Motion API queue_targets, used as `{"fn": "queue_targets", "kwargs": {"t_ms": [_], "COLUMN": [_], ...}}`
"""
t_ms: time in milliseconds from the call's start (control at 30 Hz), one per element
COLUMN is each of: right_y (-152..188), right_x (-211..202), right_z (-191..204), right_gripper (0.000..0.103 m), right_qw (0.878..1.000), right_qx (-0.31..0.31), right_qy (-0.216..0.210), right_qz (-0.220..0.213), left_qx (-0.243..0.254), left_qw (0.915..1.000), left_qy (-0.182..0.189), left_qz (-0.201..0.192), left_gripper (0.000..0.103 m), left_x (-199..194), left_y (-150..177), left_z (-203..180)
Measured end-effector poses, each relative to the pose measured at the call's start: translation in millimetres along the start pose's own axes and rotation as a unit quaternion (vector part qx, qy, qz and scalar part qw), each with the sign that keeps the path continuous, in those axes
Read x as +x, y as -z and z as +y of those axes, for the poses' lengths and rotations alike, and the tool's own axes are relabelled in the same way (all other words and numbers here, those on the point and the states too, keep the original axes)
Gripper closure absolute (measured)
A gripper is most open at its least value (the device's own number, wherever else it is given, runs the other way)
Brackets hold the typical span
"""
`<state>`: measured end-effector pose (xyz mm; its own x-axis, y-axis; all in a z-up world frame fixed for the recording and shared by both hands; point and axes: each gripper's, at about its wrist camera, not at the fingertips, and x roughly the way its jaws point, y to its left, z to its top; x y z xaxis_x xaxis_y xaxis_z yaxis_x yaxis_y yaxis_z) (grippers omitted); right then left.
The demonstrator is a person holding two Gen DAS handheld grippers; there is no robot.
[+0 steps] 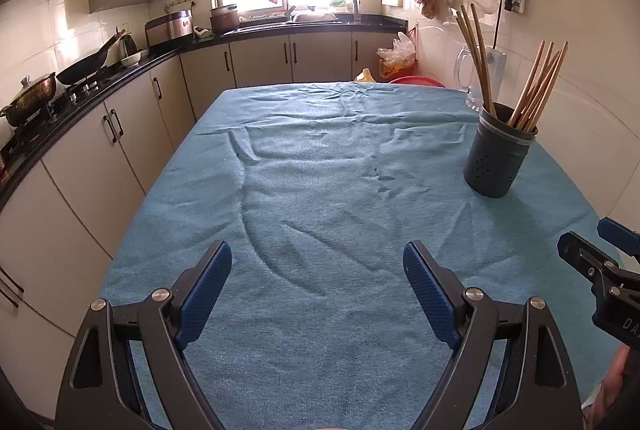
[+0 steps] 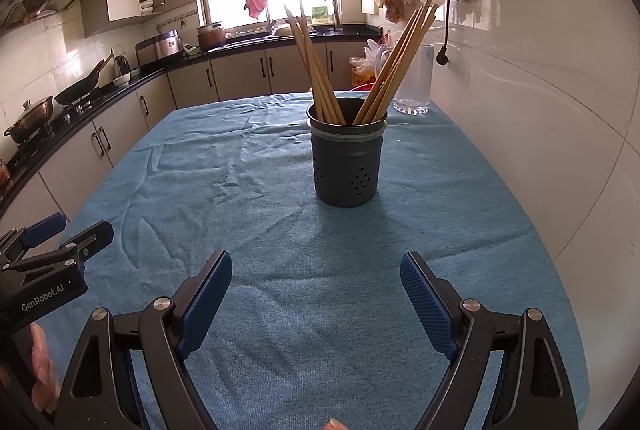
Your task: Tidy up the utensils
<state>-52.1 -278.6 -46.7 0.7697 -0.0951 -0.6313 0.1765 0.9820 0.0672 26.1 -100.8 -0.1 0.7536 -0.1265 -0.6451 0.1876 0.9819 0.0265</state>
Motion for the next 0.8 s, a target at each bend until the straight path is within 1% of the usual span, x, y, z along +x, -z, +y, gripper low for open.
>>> {"fn": "queue_targets", "kwargs": {"t_ms": [800], "right_y": [2.5], "right_x": [13.5], "right_z": [3.1], "right_gripper": [0.014], "right_qw": [1.000], "right_qx": [-0.007], "right_qy": [-0.001], "right_qz": [0.014], "left_qx": [-0.002], "left_qw": [0.9999], "left_qy": [-0.002], "left_qz": [0.012], "left_gripper": [0.016], "left_x": [11.8], "left_y": [-0.3], "left_z": [0.3]}}
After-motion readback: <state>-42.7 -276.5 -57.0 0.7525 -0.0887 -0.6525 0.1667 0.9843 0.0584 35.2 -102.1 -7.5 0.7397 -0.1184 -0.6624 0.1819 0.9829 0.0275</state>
